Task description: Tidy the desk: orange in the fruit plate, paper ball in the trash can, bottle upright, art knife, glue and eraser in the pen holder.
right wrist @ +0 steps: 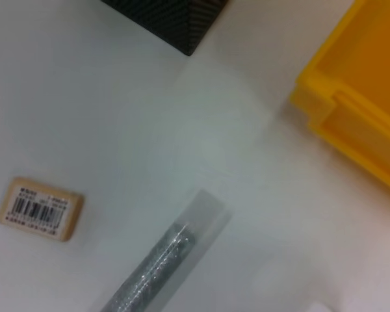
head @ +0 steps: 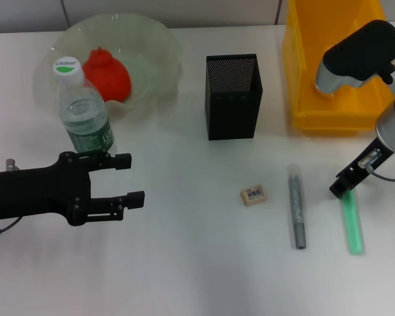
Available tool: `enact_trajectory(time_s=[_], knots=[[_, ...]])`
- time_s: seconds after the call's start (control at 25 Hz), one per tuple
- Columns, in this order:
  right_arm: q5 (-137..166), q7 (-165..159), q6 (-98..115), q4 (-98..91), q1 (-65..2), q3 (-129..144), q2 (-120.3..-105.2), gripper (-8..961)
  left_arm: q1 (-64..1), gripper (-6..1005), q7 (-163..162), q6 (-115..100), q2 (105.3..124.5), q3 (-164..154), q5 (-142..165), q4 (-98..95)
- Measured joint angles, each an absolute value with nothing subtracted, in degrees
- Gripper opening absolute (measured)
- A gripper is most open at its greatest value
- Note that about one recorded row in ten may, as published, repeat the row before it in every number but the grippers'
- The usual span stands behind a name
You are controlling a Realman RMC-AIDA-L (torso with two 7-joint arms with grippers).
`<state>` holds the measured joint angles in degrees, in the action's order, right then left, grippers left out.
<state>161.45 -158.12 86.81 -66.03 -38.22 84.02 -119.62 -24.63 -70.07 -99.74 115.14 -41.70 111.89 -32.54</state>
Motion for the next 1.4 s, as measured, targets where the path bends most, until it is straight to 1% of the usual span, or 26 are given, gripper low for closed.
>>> enact_trajectory(time_s=[0.04, 0.24, 0.48, 0.76, 0.88, 0.92, 1.04, 1.08, 1.2, 1.24, 1.28, 1.32, 1.4], knots=[[161.45, -158.09, 86.57, -65.88, -38.22, 84.03, -119.62, 663, -24.64, 792, -70.07, -99.73, 115.14, -41.69, 111.89, -32.5], [159.63, -156.41, 86.13, -66.1, -37.67, 83.87, -119.55, 427, -24.68, 792, -70.05, -99.57, 115.14, -41.64, 111.89, -32.48], [158.12, -154.34, 86.64, -66.82, -37.2, 82.9, -119.37, 187, -24.66, 792, -70.09, -99.21, 115.12, -41.37, 111.88, -32.58], [157.37, -151.81, 89.21, -68.66, -36.86, 79.12, -119.3, 161, -24.62, 793, -70.18, -99.25, 115.05, -41.27, 111.88, -32.62], [153.6, -147.95, 94.25, -75.86, -35.19, 69.36, -119.19, 150, -24.55, 793, -70.38, -99.86, 114.99, -41.28, 111.79, -32.65], [153.6, -147.95, 94.25, -75.86, -35.19, 69.36, -119.19, 150, -24.55, 793, -70.38, -99.86, 114.99, -41.28, 111.79, -32.65], [148.04, -143.74, 98.11, -78.21, -34.88, 58.02, -118.75, 149, -24.39, 793, -70.43, -100.61, 114.89, -41.28, 111.57, -32.69], [145.55, -142.06, 99.2, -77.8, -34.99, 54.18, -118.39, 149, -24.26, 793, -70.44, -101.0, 114.86, -41.3, 111.49, -32.7], [135.27, -137.03, 100.74, -72.83, -35.0, 43.49, -116.6, 150, -24.22, 792, -70.45, -101.26, 114.82, -41.27, 111.45, -32.69], [130.8, -135.17, 100.66, -69.59, -34.84, 40.38, -115.91, 150, -24.2, 792, -70.46, -101.36, 114.82, -41.25, 111.44, -32.69], [122.7, -131.18, 99.55, -62.63, -34.62, 35.71, -114.66, 150, -24.16, 792, -70.46, -101.56, 114.83, -41.24, 111.43, -32.68], [122.7, -131.18, 99.55, -62.63, -34.62, 35.71, -114.66, 150, -24.16, 792, -70.46, -101.56, 114.83, -41.24, 111.43, -32.68], [113.78, -124.52, 97.23, -52.82, -34.5, 31.02, -113.48, 149, -24.14, 792, -70.47, -101.74, 114.93, -41.23, 111.4, -32.68]])
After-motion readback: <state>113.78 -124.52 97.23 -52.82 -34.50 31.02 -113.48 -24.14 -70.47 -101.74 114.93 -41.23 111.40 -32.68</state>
